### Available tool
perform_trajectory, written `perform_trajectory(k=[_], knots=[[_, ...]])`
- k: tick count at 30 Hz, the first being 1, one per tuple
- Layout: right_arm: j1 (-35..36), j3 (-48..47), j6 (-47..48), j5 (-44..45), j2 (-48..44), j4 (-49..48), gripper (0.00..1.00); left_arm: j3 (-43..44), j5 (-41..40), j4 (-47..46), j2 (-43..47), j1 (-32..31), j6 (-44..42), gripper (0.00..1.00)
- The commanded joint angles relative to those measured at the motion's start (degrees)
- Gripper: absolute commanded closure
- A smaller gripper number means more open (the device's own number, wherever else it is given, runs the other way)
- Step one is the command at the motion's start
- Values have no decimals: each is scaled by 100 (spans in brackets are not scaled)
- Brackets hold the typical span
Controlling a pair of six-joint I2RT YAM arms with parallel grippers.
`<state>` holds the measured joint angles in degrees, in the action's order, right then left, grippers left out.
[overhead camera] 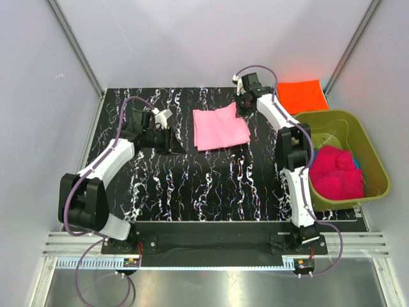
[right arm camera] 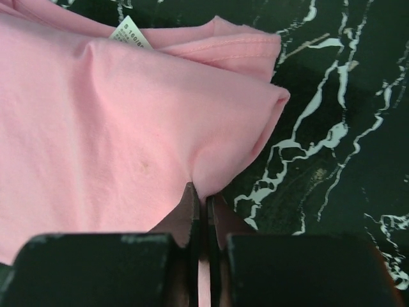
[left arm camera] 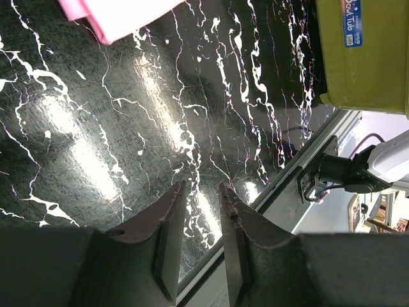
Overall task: Fold and stack the t-shirts
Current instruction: Neatly place the folded tshirt to the corner
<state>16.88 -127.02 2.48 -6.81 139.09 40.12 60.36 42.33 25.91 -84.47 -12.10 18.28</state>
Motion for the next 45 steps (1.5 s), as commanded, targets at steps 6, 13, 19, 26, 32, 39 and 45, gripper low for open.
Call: perform_trajectory(k=[6, 13, 19, 26, 32, 39, 45], knots=[[-53, -121, 824, 1296, -611, 110, 100, -33, 188, -218, 176, 14, 26, 66], [-264, -524, 1588, 2006, -690, 119, 100, -50, 206, -209, 185, 6, 26, 66], [-572, -1175, 2089, 2174, -382, 110, 100, -51, 206, -236, 229, 6, 17, 66], [-967, -1482, 2880, 2439, -172, -171, 100, -68, 276, -244, 194, -21, 53, 66], [-1266, -2001, 3109, 2377, 118, -364, 100, -103, 311, -280, 150, -29, 70, 65], [-1372, -2221, 3303, 2377, 189, -470, 100, -112, 303, -297, 167, -29, 79, 65], [-1662, -2529, 3268, 2141, 268, -496, 100, -121, 311, -297, 194, -38, 79, 65]])
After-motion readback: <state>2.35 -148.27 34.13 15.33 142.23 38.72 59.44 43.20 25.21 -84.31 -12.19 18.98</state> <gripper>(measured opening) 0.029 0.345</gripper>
